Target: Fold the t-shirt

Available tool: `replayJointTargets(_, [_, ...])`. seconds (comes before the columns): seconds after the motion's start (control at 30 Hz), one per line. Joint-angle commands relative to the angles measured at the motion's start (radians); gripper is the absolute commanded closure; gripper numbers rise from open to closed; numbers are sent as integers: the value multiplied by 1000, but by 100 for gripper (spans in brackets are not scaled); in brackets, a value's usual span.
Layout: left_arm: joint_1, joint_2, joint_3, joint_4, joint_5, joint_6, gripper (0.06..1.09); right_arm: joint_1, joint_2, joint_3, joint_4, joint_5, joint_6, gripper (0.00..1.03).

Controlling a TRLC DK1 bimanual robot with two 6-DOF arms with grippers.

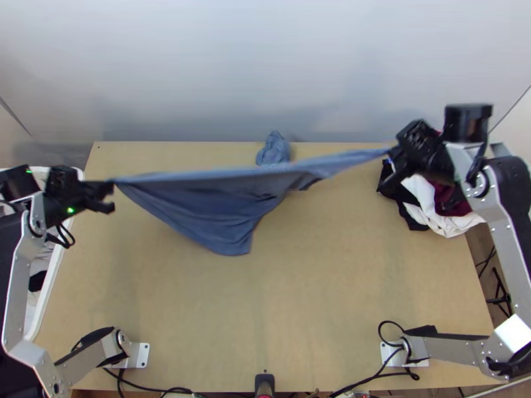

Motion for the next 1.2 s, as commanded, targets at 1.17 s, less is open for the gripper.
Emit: replayJointTargets(1.17, [-341, 156, 451, 480, -492, -474, 105, -117, 311, 511, 748, 253, 421, 100])
